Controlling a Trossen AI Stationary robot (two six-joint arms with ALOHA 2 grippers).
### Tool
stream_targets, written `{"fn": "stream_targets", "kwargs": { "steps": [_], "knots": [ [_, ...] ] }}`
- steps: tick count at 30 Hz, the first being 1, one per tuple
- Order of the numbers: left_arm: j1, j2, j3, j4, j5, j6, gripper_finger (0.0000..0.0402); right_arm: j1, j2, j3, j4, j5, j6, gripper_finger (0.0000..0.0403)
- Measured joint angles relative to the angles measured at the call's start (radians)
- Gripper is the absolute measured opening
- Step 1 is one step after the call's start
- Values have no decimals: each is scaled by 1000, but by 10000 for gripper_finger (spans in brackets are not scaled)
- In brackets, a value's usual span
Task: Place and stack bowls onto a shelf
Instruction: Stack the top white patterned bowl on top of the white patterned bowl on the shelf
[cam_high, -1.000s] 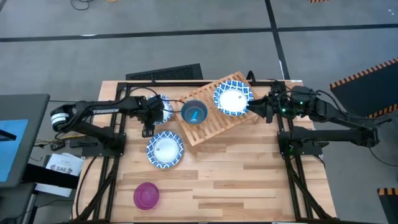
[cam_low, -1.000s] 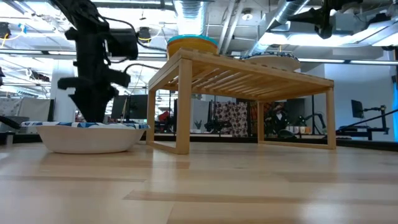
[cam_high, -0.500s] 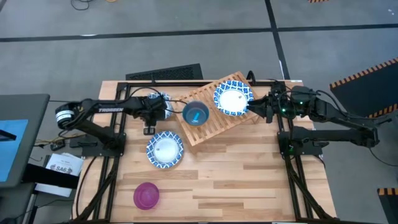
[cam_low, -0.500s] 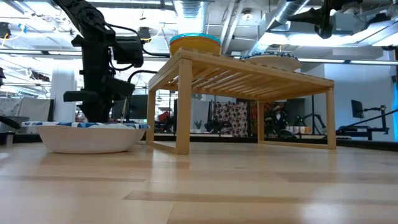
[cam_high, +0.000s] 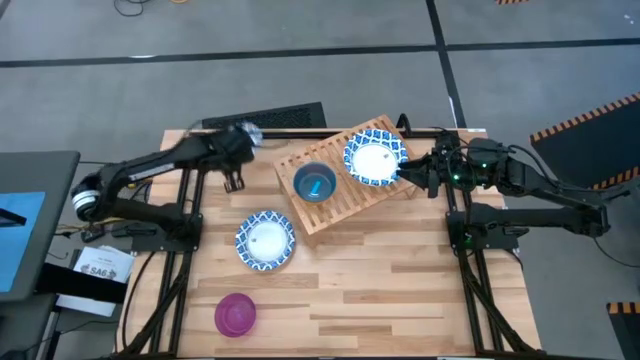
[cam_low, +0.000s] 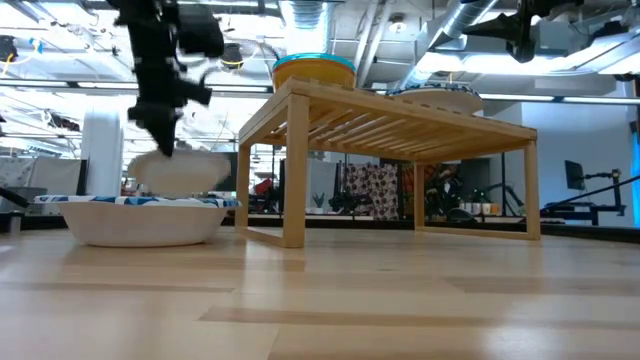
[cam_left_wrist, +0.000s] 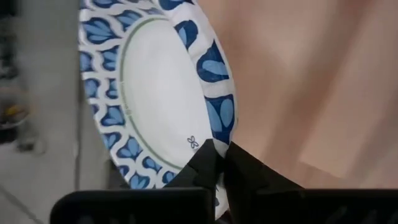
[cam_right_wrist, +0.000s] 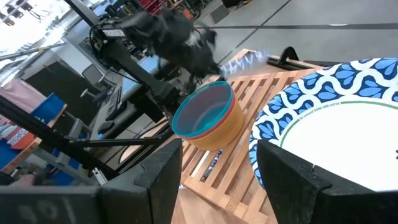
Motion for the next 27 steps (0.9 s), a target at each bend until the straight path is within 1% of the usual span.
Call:
{"fn": "stream_targets", "kwargs": {
  "steps": [2, 6, 9, 11, 14, 19, 22, 27],
  "knots": [
    [18, -39, 52, -15, -29, -29, 1, 0, 0, 0, 0, 0, 0, 232],
    [33, -97, 195, -17, -21, -52, 0, 0, 0, 0, 0, 0, 0, 232],
    [7, -91, 338, -25, -18, -36, 0, 0, 0, 0, 2, 0, 0, 232],
    [-45, -56, 459, -24, -18, -10, 0, 0, 0, 0, 18, 0, 0, 232],
    [-138, 39, 647, -23, -27, 61, 0, 0, 0, 0, 80, 13, 0, 232],
    [-258, 255, 946, -49, -86, 200, 0, -14, -1, 0, 183, 16, 0, 232],
    [-307, 388, 1077, -74, -90, 264, 0, -21, -1, 0, 234, 17, 0, 232],
    [-366, 567, 1216, -63, -64, 340, 0, -22, -1, 0, 349, 18, 0, 232]
  ]
}}
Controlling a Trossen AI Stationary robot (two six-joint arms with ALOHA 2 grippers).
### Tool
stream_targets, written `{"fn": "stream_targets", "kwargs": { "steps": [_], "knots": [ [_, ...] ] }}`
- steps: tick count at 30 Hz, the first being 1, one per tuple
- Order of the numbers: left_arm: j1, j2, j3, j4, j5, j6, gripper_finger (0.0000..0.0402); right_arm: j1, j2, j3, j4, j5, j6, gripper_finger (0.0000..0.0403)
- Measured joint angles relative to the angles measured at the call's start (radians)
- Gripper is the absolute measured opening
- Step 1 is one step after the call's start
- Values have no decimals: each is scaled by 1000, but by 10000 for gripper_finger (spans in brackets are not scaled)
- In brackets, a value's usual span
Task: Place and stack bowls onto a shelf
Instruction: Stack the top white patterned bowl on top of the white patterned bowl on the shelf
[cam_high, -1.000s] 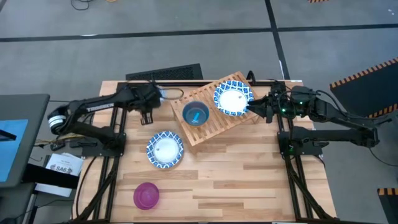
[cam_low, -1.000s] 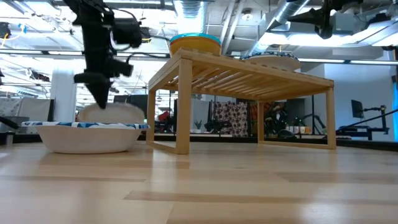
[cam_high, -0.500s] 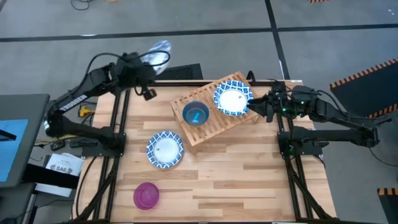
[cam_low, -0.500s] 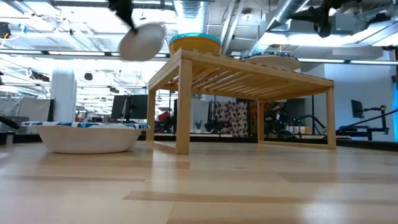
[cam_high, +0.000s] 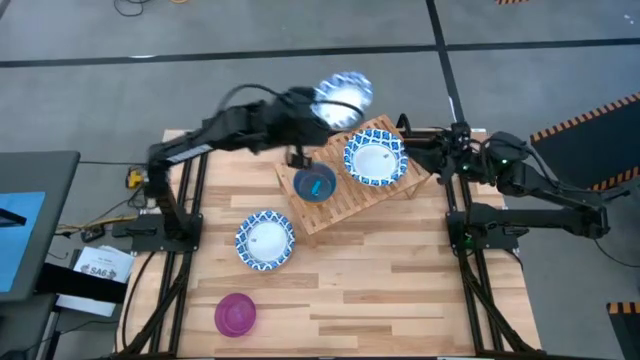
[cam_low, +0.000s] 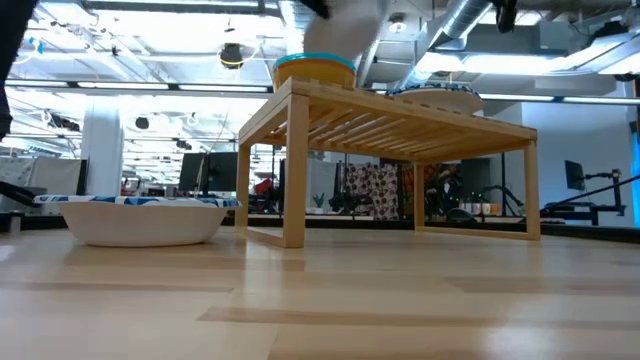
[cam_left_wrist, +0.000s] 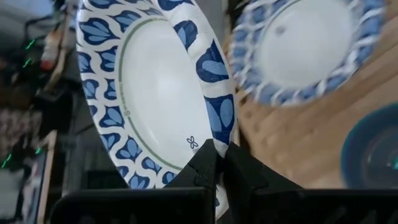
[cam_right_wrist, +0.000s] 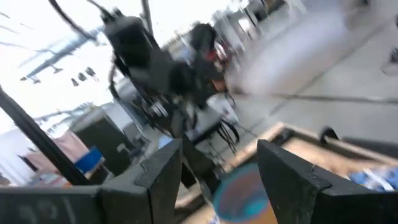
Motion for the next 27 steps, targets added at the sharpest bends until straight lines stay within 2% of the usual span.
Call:
{"fn": "stream_targets", "kwargs": {
  "steps": [4, 9, 21, 27],
  "knots": [
    [-35, 114, 68, 22, 49, 7, 0, 0, 0, 0, 126, 0, 0, 232],
    [-66, 192, 84, 105, 136, 13, 0, 0, 0, 1, 201, 0, -1, 232],
    [-75, 303, 84, 133, 151, 42, 0, 0, 0, 1, 210, 0, -1, 232],
    [-75, 304, 84, 114, 166, 42, 7, 0, 0, 1, 207, 0, -1, 232]
  ]
}}
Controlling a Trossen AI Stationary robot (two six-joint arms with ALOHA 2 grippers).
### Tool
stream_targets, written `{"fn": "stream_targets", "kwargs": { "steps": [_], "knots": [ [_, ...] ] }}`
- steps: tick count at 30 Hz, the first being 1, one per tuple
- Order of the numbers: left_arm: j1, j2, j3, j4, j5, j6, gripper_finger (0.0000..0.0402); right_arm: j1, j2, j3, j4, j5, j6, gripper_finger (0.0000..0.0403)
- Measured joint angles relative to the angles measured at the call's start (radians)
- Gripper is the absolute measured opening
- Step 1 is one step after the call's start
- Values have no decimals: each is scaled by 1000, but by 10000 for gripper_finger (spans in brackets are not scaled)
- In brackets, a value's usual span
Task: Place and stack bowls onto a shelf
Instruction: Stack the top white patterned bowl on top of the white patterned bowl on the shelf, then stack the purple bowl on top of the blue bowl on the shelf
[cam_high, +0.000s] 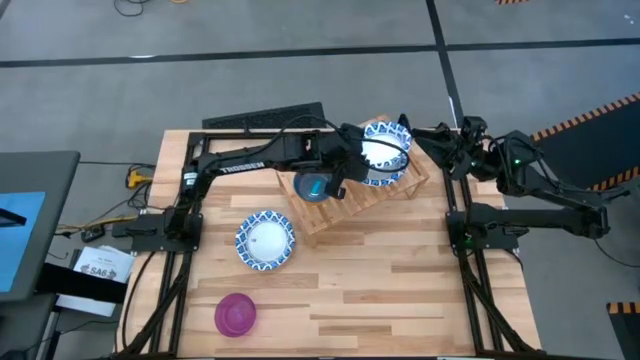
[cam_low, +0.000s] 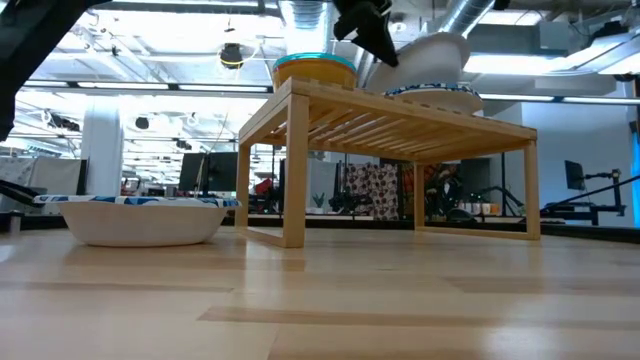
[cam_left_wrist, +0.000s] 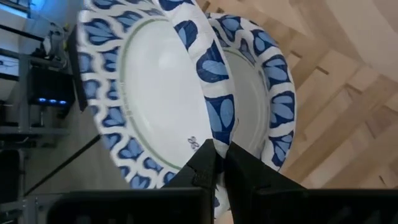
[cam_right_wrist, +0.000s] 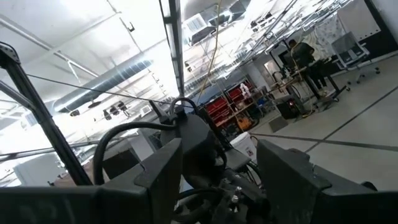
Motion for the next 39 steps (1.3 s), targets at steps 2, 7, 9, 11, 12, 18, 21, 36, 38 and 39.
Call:
{"fn": "stream_targets", "kwargs": {
  "steps": [2, 7, 9, 11, 12, 18, 21, 36, 38, 39],
  "knots": [
    [0, 0, 0, -3, -2, -1, 15, 0, 0, 0, -1, 0, -3, 232],
    [2, 0, 0, -3, 27, -8, 49, 0, 0, 0, -3, 0, -3, 232],
    [2, 0, 0, 1, 50, -24, 69, 0, 0, 0, -3, 0, -3, 232],
    [2, 0, 0, 3, 53, -41, 92, 0, 0, 0, -3, 0, -3, 232],
    [2, 0, 0, 8, 50, -51, 103, 0, 0, 0, -3, 0, -3, 232],
    [-2, -11, 0, 1, -4, -81, 159, 0, 1, 0, -3, 0, 1, 232],
    [-11, -41, 35, -58, 16, -139, 172, 0, 1, 0, -4, 0, 0, 232],
    [54, -533, -290, 76, 325, -675, 163, 0, 1, 0, -91, 0, 0, 232],
    [43, -664, -477, 233, 292, -709, 163, 0, 1, 0, -94, 0, 0, 232],
    [36, -730, -576, 310, 274, -725, 163, 0, 1, 0, -94, 0, 0, 232]
  ]
}}
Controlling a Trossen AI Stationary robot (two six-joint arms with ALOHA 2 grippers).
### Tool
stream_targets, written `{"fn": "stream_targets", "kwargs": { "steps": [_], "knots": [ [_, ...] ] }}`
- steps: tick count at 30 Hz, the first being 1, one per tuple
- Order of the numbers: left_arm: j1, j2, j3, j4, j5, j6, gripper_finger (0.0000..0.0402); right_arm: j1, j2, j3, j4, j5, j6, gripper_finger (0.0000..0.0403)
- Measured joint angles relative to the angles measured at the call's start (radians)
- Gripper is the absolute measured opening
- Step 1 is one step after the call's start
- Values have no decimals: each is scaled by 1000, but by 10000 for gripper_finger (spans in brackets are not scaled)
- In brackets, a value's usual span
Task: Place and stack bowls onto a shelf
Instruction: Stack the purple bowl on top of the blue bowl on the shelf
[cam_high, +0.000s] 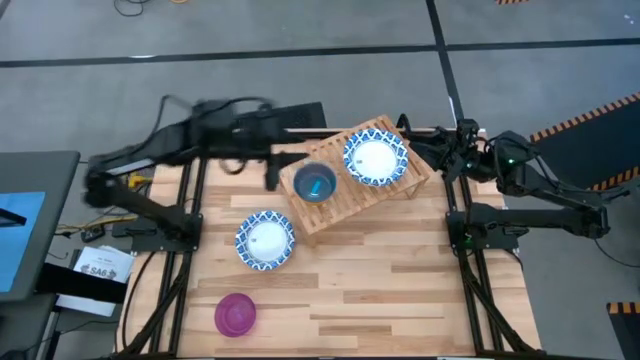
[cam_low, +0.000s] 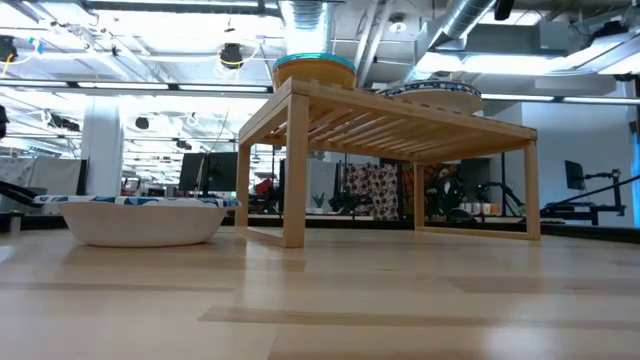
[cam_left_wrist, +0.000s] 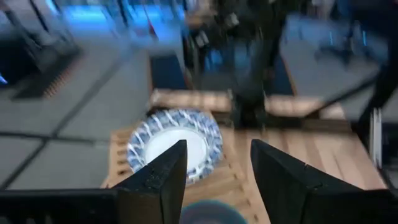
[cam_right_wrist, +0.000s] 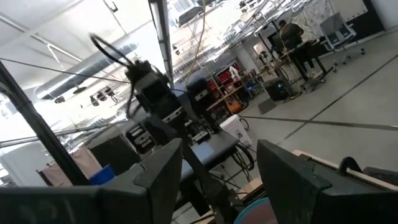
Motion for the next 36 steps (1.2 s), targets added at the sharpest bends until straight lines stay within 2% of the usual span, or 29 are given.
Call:
{"fn": "stream_targets", "kwargs": {
  "steps": [3, 6, 9, 12, 17, 23, 25, 27, 31, 36],
  "knots": [
    [-25, -193, -290, 227, -55, -51, 162, 0, 0, 0, 0, 0, 0, 232],
    [-45, -362, -518, 350, -66, -79, 162, 0, 0, 0, 0, 0, -2, 232],
    [-56, -503, -677, 403, -91, -100, 162, 0, 0, 0, -1, 0, -2, 232],
    [-57, -604, -773, 432, -127, -122, 162, 0, 0, 0, -1, 0, -2, 232],
    [-58, -692, -823, 438, -172, -129, 162, 0, 0, 0, -1, 0, -2, 232],
    [-57, -713, -827, 436, -179, -140, 162, 0, 2, 0, 0, 0, 0, 232],
    [-57, -713, -827, 435, -162, -178, 162, 1, 8, 0, 0, 0, 1, 232],
    [-57, -713, -825, 426, -102, -214, 162, 8, 17, 0, 0, 0, 1, 232],
    [-102, -689, -774, 268, -9, -293, 162, 25, 39, 0, 0, 0, 1, 232],
    [-282, -603, -669, -11, -15, -399, 162, 46, 70, 0, 0, 0, 2, 232]
  ]
}}
